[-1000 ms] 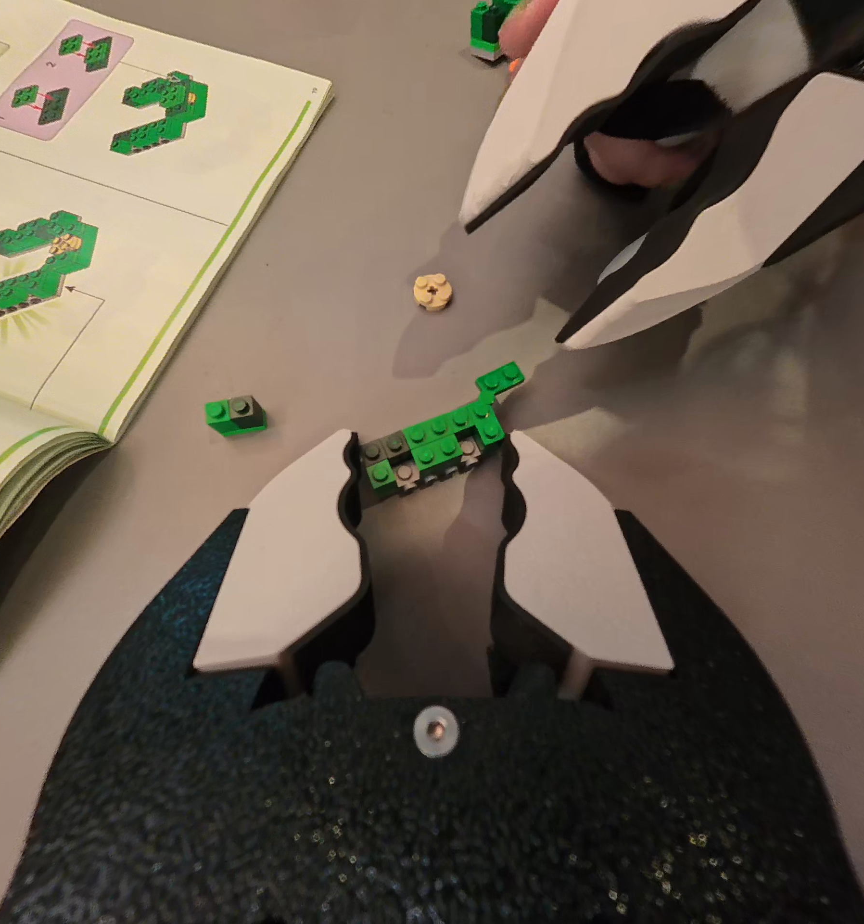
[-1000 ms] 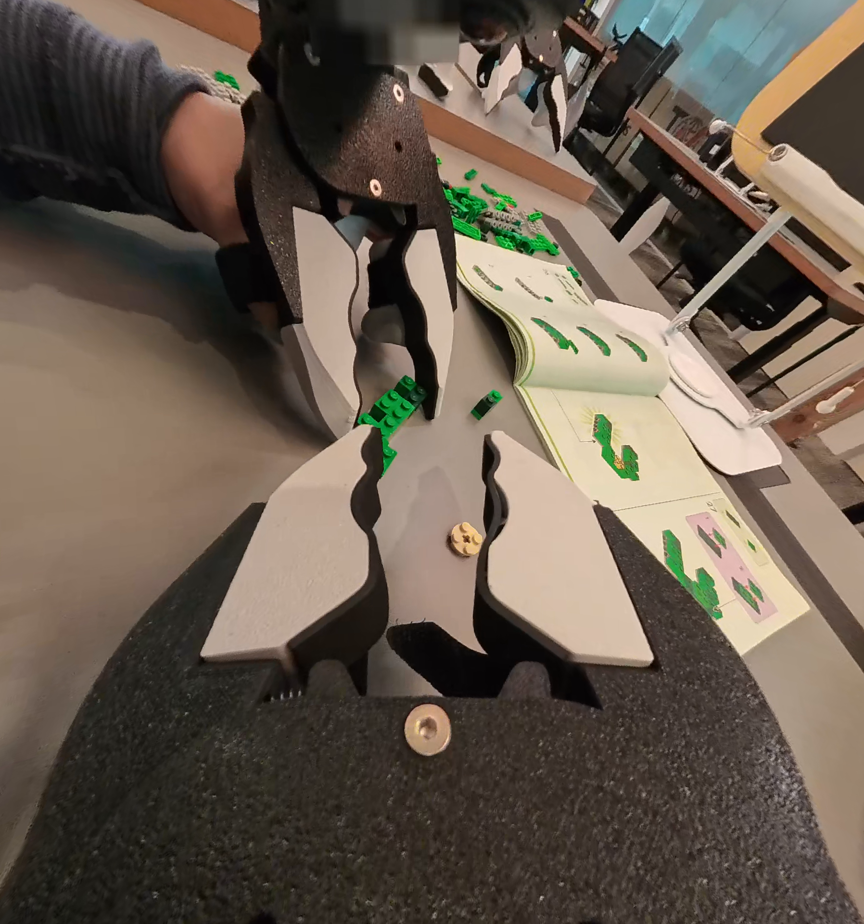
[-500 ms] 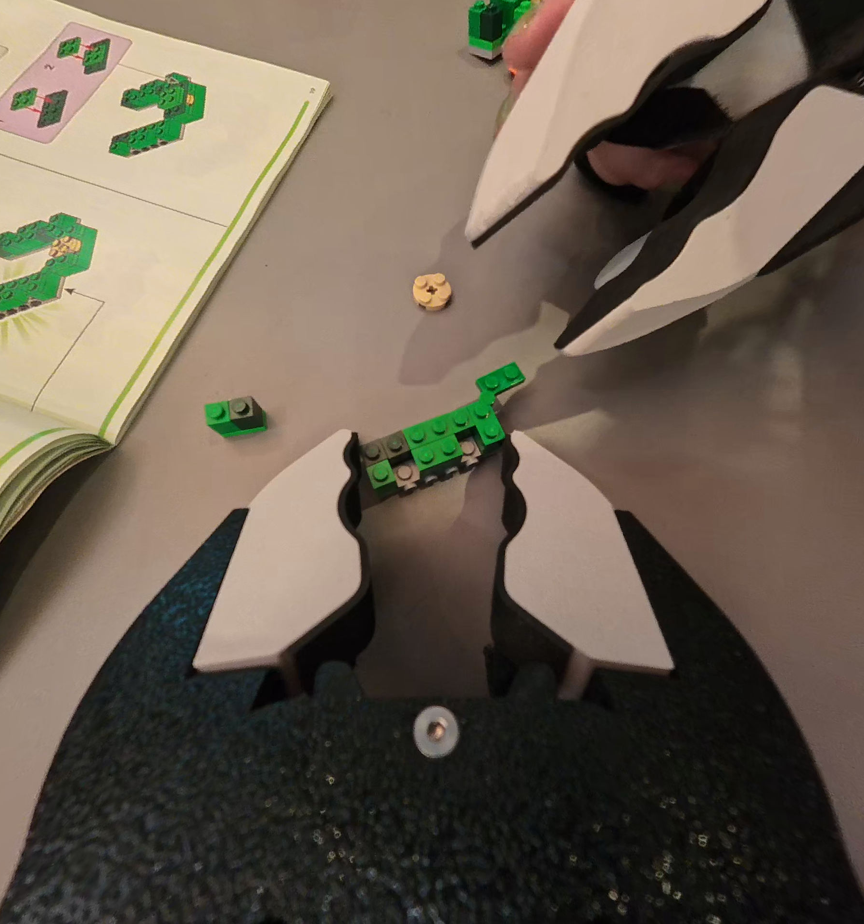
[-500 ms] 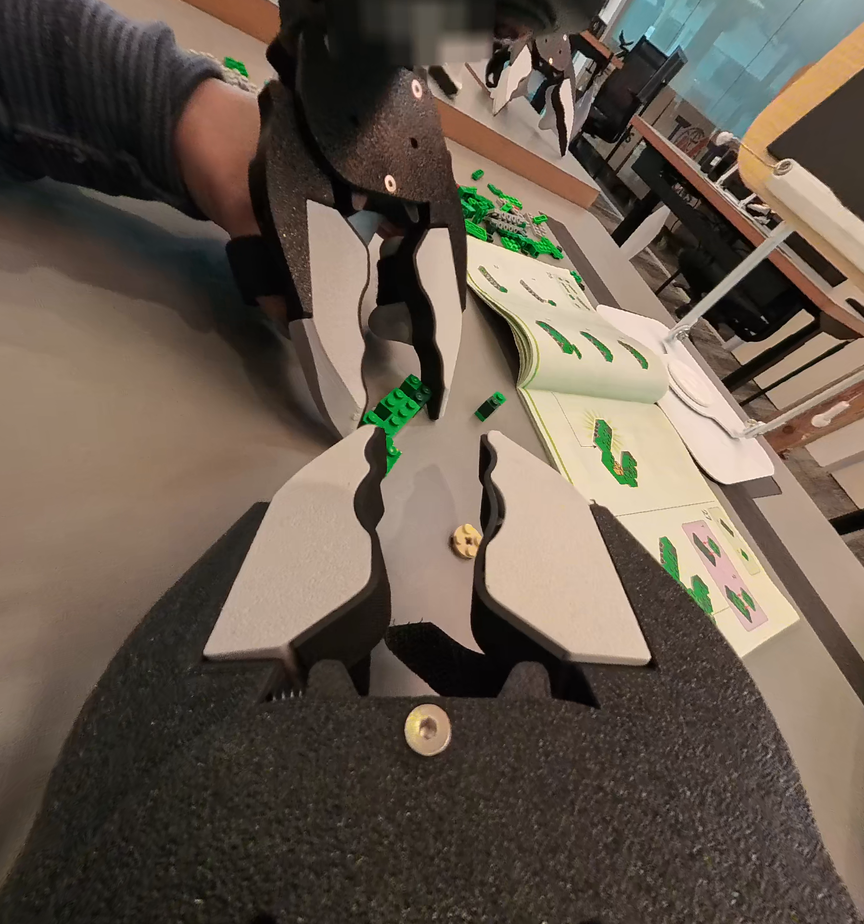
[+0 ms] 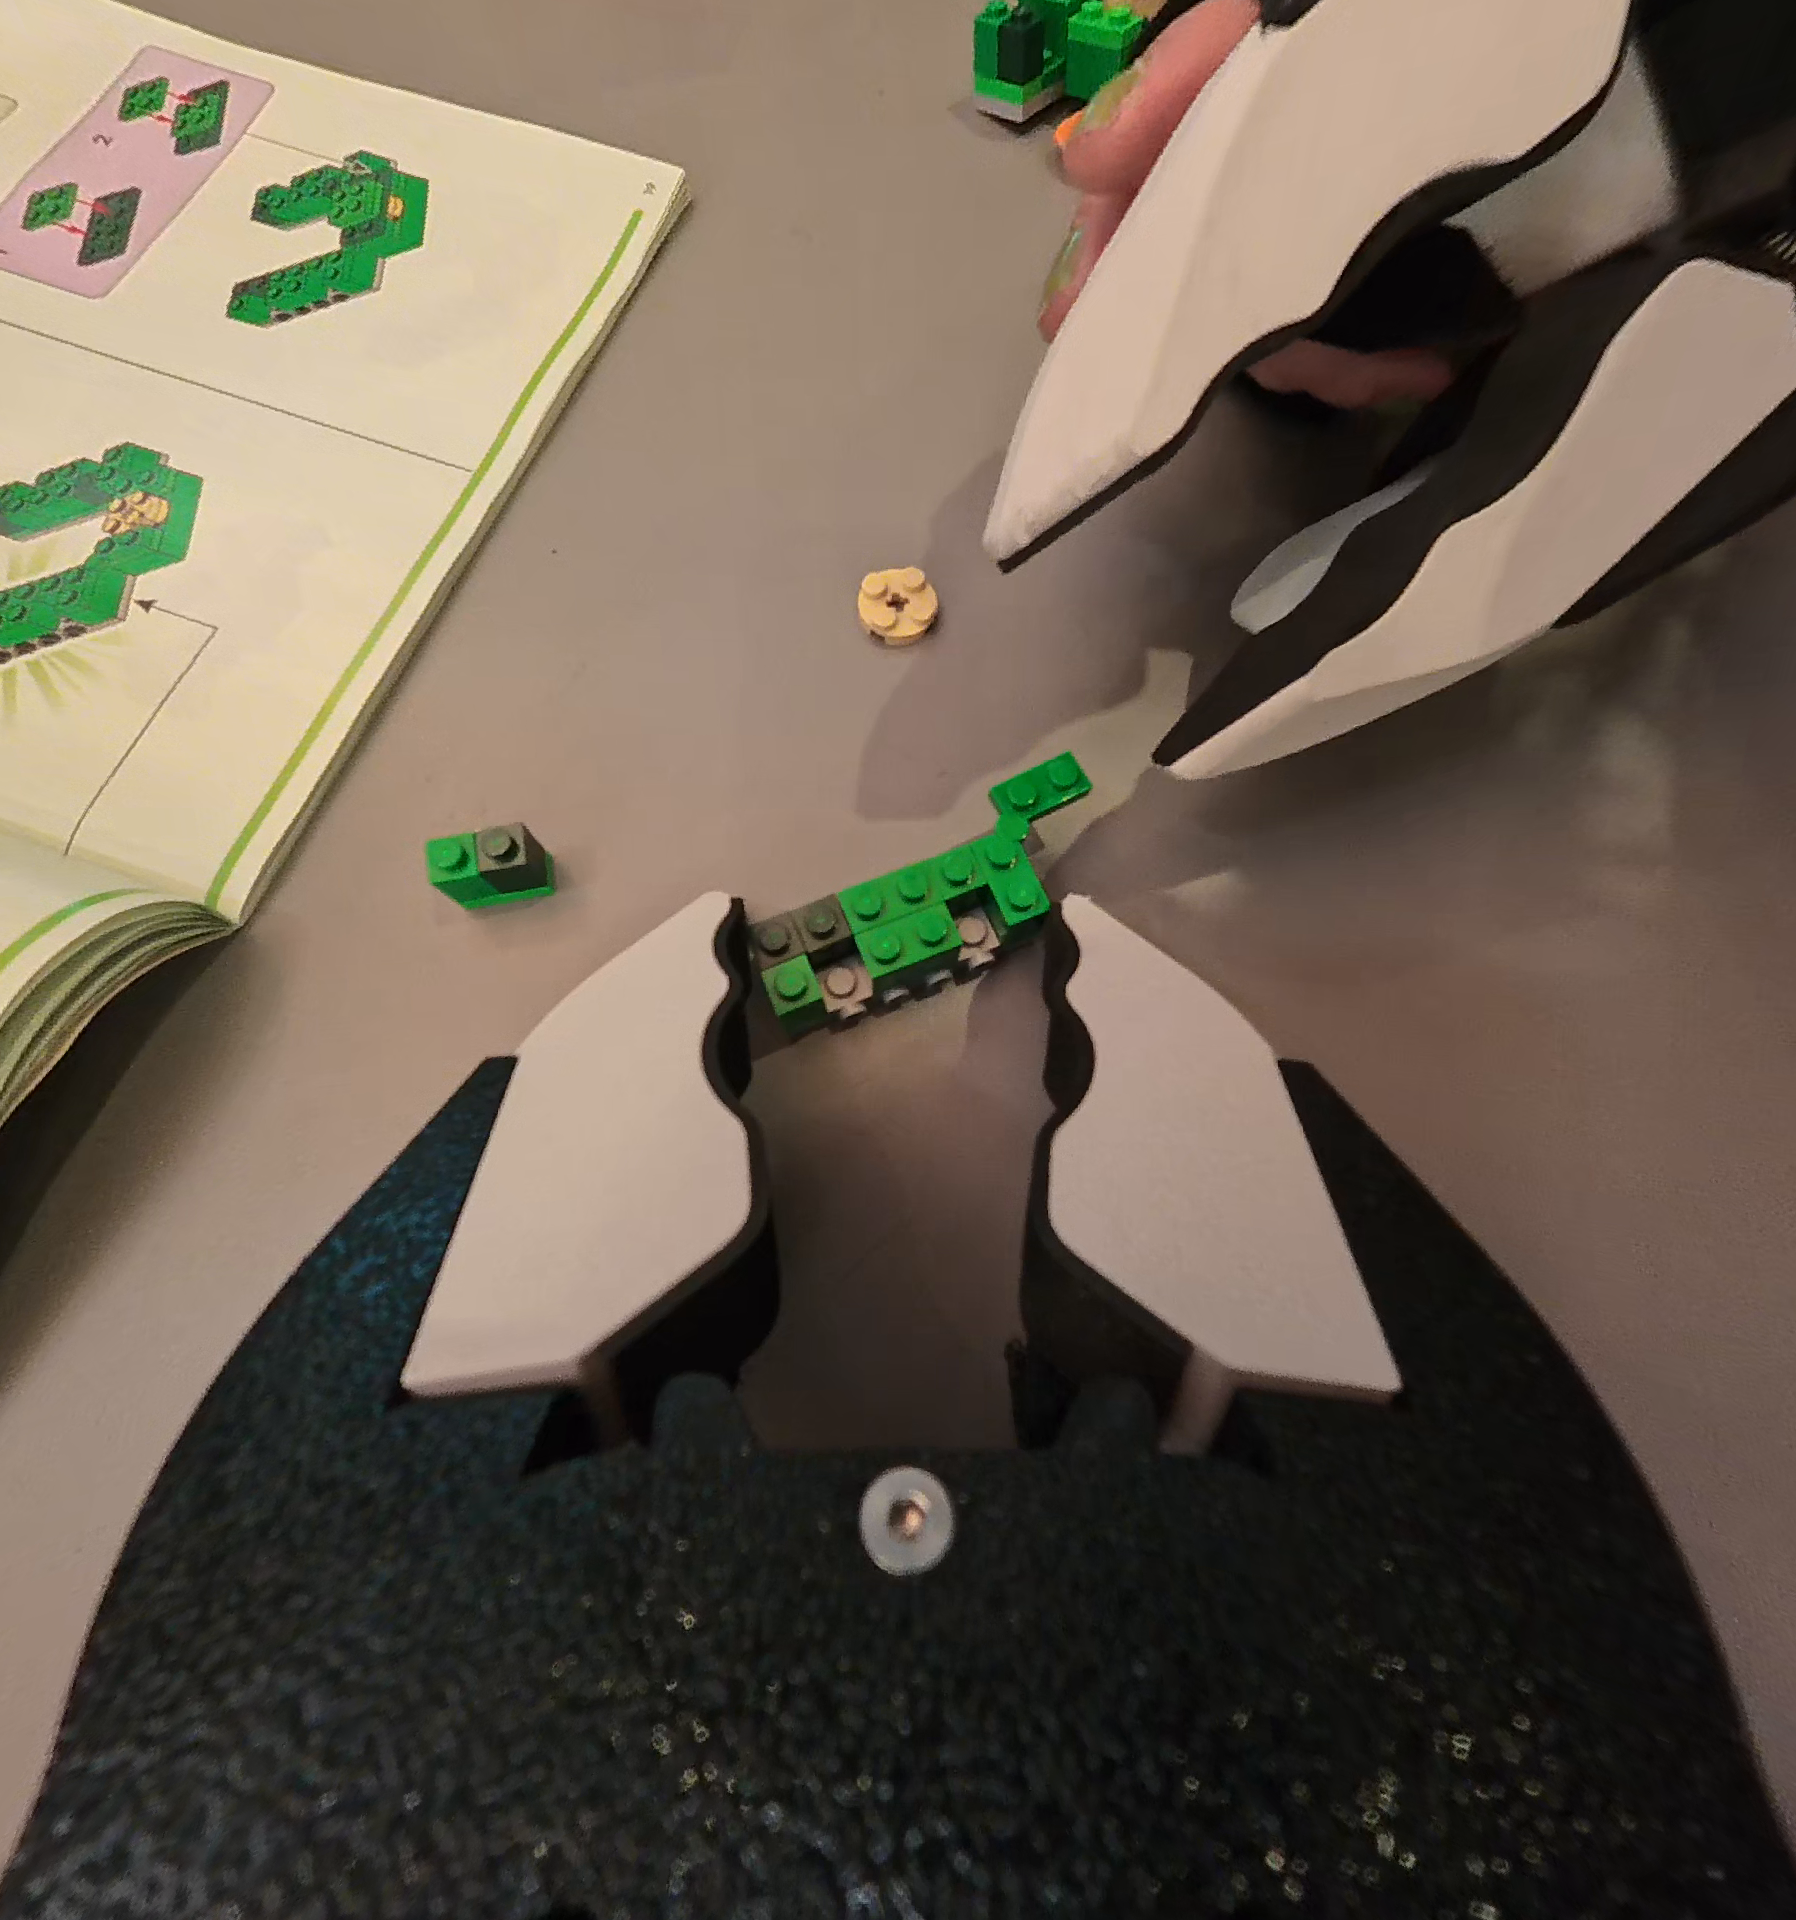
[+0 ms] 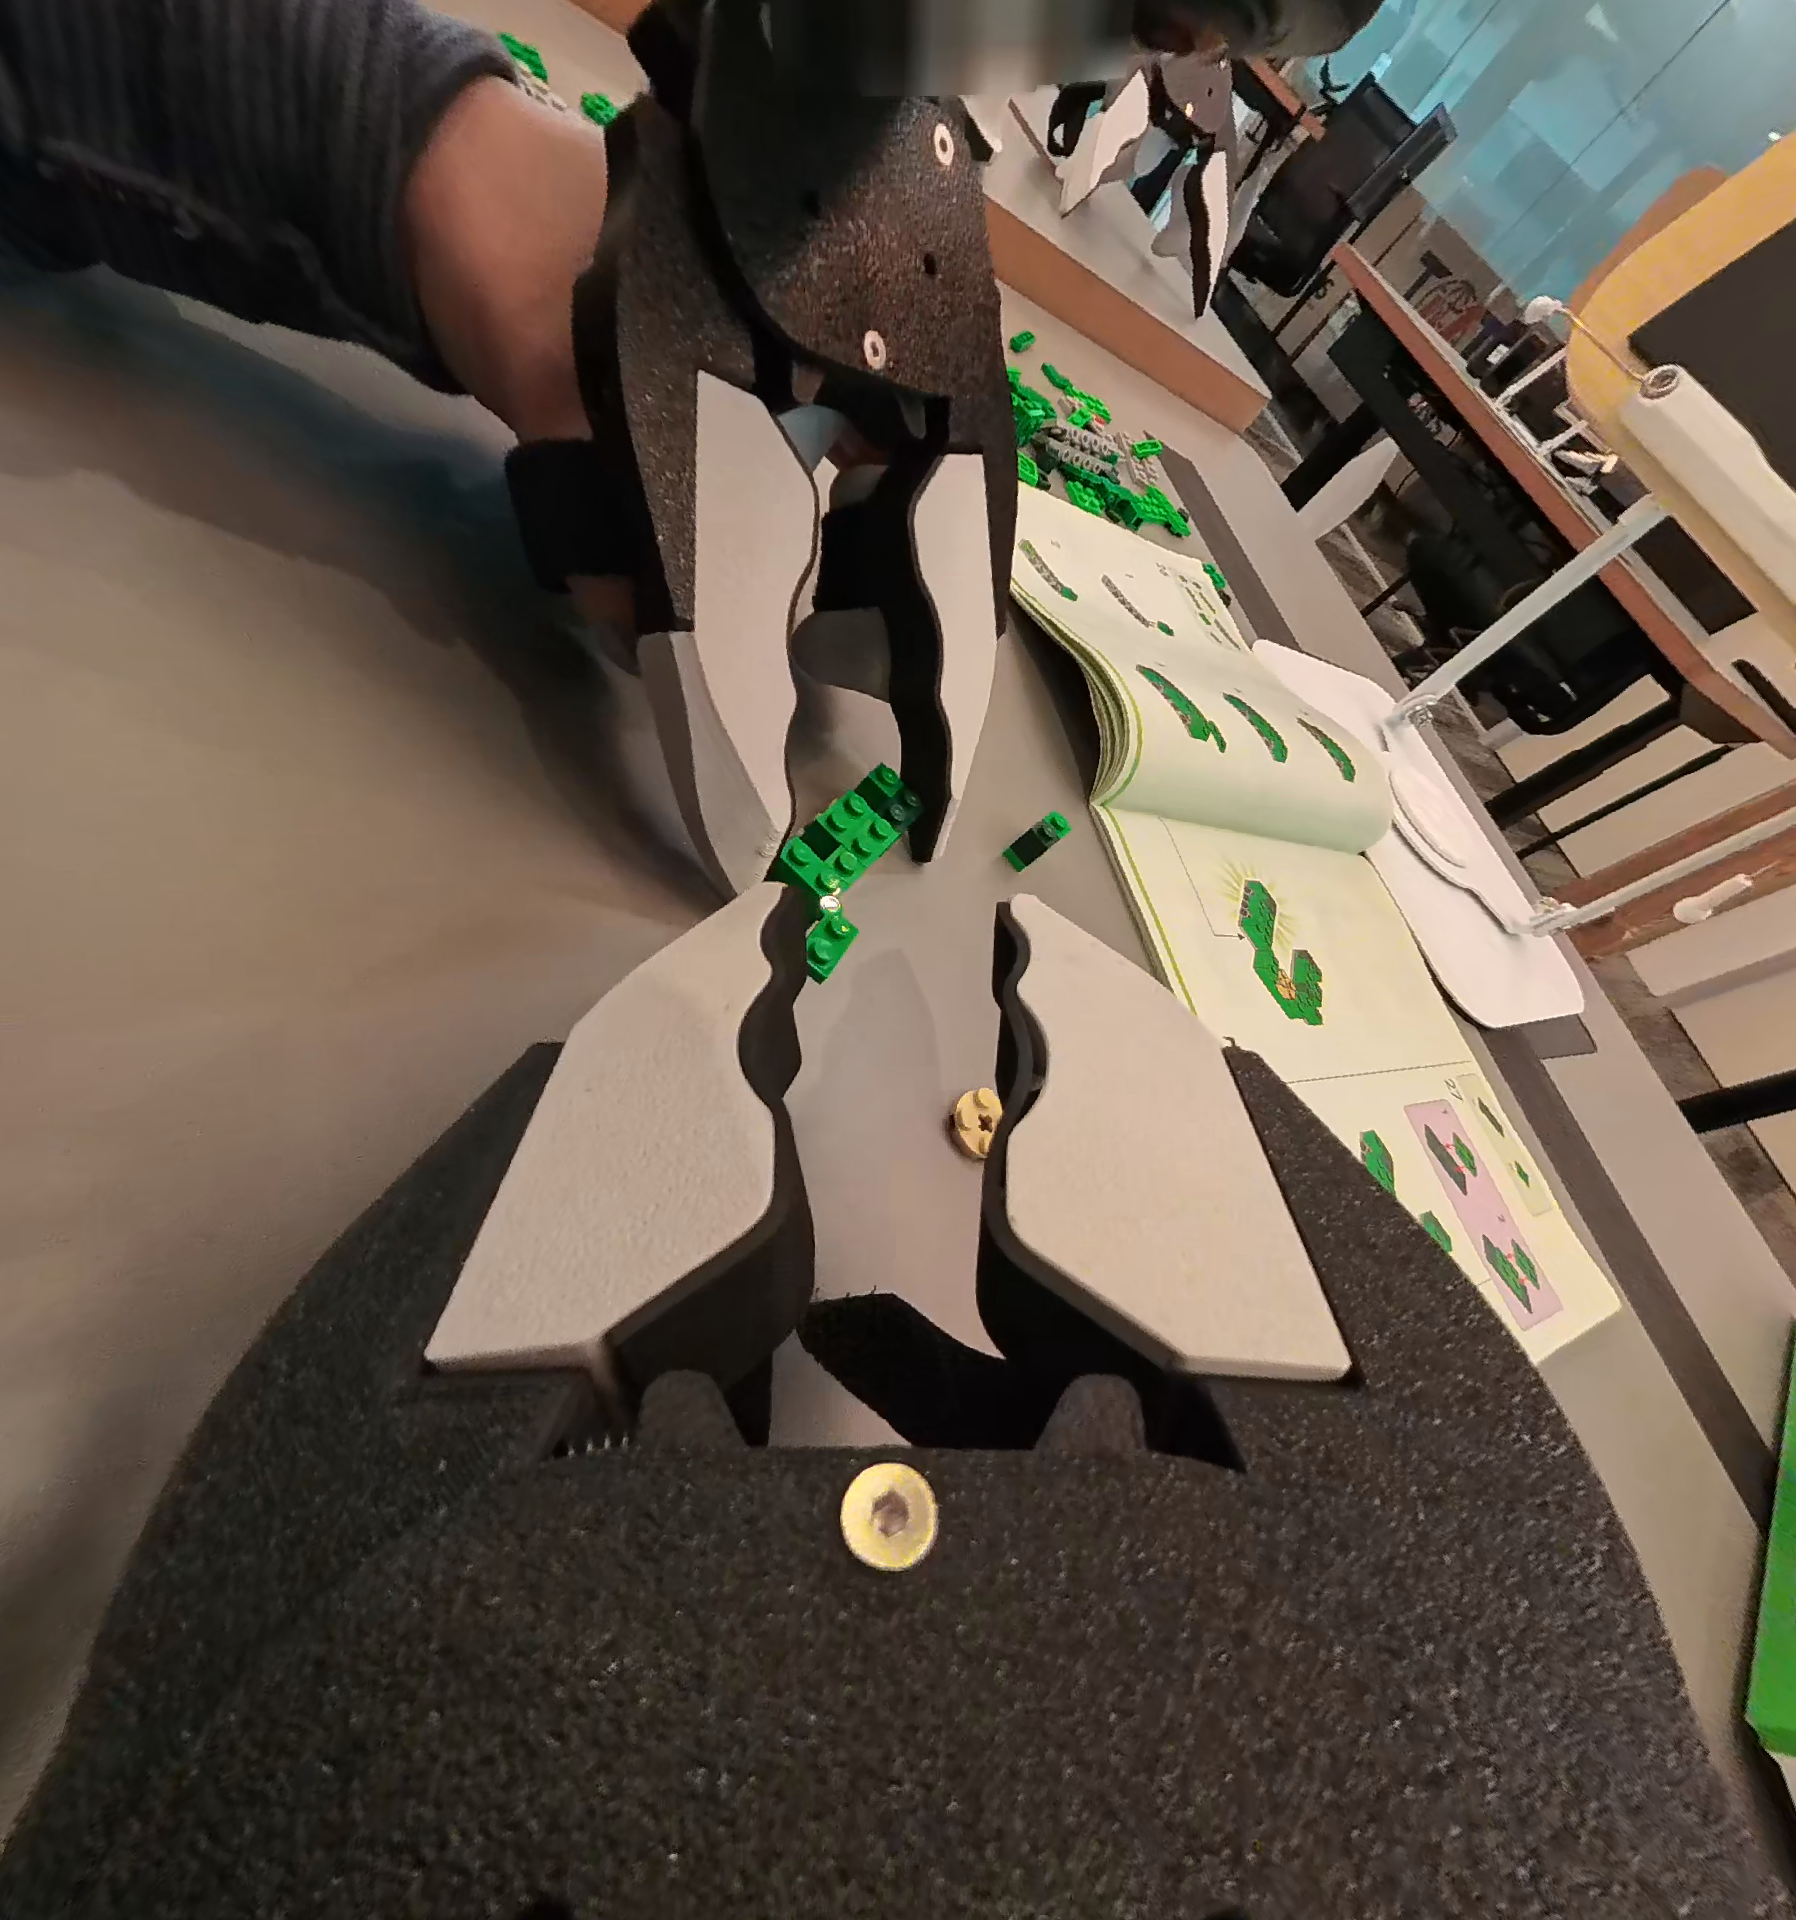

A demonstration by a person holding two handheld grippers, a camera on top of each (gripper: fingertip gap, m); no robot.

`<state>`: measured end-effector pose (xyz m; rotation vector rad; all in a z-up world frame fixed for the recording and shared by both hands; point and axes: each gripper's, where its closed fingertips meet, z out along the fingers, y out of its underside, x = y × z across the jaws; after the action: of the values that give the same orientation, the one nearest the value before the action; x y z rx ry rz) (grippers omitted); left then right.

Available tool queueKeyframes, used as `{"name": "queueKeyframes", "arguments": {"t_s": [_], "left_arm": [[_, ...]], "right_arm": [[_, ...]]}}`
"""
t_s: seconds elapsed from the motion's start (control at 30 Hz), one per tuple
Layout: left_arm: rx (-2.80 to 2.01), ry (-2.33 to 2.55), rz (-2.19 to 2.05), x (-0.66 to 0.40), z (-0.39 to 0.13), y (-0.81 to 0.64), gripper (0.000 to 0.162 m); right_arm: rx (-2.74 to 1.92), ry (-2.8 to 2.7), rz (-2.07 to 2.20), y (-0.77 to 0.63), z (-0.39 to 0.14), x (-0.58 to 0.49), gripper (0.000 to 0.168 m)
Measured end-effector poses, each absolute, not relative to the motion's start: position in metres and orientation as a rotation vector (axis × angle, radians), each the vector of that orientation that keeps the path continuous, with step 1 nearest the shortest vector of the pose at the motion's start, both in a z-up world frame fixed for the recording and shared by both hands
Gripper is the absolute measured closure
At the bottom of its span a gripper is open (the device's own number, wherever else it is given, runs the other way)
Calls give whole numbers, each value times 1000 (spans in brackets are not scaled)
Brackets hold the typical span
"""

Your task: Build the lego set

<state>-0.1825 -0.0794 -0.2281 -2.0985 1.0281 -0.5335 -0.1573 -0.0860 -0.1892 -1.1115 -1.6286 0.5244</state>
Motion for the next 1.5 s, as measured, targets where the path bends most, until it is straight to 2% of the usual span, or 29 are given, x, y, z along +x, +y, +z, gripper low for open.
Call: {"name": "queueKeyframes", "arguments": {"t_s": [0.37, 0.57, 1.17, 1.23, 1.4, 1.5], "left_arm": [[-2099, 1028, -533, -183, -228, -79, 108], [-2099, 1026, -535, -183, -228, -79, 108], [-2101, 1022, -540, -182, -228, -80, 108], [-2103, 1019, -543, -182, -228, -80, 108], [-2103, 1019, -546, -182, -228, -80, 108], [-2103, 1018, -549, -182, -228, -80, 108]], "right_arm": [[-1284, -1749, 556, -86, -210, -156, 142], [-1286, -1804, 562, -93, -215, -154, 162], [-1299, -1814, 582, -94, -216, -154, 163], [-1294, -1803, 584, -94, -215, -154, 158], [-1382, -1718, 581, -75, -200, -128, 127], [-1421, -1563, 456, -34, -180, -82, 126]]}}
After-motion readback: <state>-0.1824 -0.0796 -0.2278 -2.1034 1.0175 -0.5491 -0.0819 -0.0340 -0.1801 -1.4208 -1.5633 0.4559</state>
